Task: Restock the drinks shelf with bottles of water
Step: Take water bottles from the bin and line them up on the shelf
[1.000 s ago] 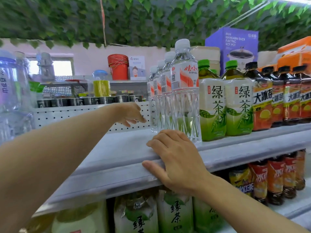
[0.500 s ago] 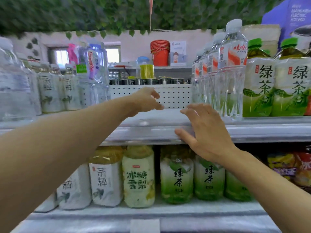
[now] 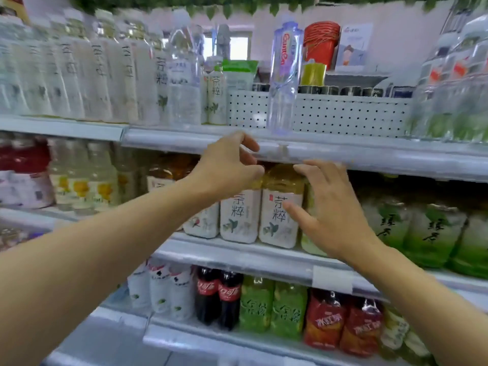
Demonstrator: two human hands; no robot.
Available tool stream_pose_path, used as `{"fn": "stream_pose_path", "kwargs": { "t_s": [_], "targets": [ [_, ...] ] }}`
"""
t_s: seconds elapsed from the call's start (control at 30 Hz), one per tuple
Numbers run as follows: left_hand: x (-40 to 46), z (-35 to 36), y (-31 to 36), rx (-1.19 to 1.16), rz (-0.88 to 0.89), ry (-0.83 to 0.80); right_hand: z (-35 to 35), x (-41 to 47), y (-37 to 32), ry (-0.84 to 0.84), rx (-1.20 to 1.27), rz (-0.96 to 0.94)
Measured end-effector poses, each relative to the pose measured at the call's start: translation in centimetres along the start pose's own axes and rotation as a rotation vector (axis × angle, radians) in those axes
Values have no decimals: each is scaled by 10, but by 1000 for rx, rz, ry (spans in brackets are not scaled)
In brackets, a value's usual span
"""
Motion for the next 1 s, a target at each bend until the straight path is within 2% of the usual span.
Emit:
{"fn": "stream_pose_path", "kwargs": {
  "t_s": [0.13,0.47,0.73,1.0],
  "targets": [
    [-49,-26,-80,81,-113,-68,58,-17,-64,-95,80,-44],
    [-187,-64,-293,245,-478,-215,220,-98,-191,-470,286,-78],
    [-295,-46,-409,265,-702,-245,337,-188,-240,-746,420,-85],
    [-416,5,-519,254,-990,-260,452,-306,-264,-978,544,-65]
  ]
}}
Point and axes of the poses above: each hand's wrist, its own x-axis towards the middle knuckle, its own z-axis out of the palm, y = z × x, the point moved 9 cm from there along x, towards the middle knuckle, and after that the axes turned 4 degrees about -z, right-handed, at the moved point
